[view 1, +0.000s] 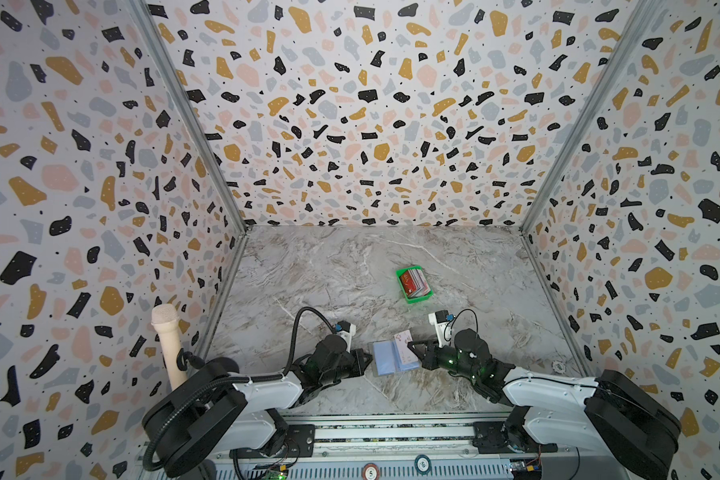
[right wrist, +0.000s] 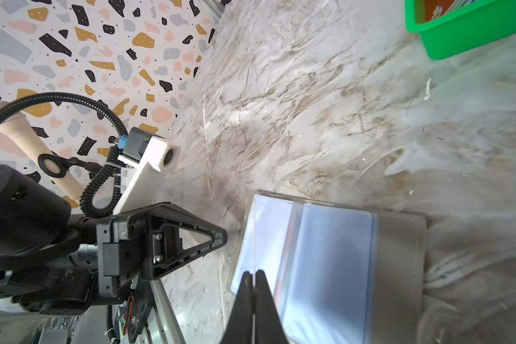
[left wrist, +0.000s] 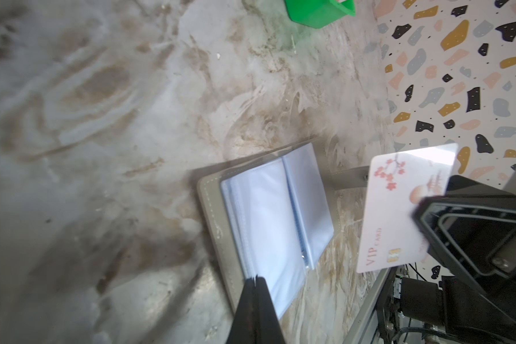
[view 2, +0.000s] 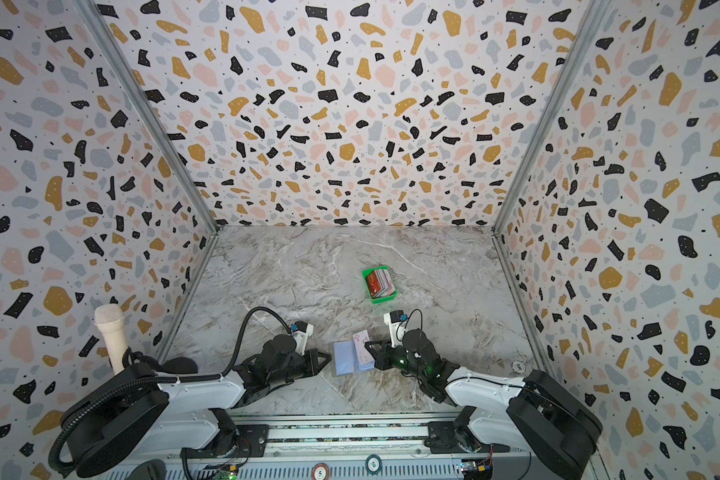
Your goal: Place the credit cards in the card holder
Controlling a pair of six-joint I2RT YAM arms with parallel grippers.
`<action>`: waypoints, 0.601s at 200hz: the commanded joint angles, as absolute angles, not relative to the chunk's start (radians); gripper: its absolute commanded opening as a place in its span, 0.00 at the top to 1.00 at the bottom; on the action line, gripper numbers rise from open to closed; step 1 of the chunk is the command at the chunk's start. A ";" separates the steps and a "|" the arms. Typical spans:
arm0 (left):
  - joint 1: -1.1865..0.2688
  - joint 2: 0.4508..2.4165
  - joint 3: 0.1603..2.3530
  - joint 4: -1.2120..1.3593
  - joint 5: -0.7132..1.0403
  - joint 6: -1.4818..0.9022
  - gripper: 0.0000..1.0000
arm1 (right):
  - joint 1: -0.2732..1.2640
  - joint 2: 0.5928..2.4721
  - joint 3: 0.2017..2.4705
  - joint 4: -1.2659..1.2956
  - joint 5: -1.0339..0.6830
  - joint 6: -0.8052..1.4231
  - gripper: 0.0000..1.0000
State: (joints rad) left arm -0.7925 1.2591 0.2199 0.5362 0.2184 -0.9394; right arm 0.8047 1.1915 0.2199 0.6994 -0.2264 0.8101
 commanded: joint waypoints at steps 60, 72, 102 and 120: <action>-0.815 1.353 0.303 0.553 0.122 -0.918 1.00 | 0.860 1.280 0.199 0.895 -0.126 0.840 1.00; -0.815 1.337 0.296 0.541 0.117 -0.912 1.00 | 0.865 1.312 0.199 0.920 -0.126 0.849 1.00; -0.815 1.339 0.293 0.516 0.120 -0.900 1.00 | 0.876 1.387 0.197 0.984 -0.117 0.874 1.00; -0.816 1.324 0.288 0.494 0.118 -0.901 1.00 | 0.876 1.409 0.180 1.026 -0.102 0.892 1.00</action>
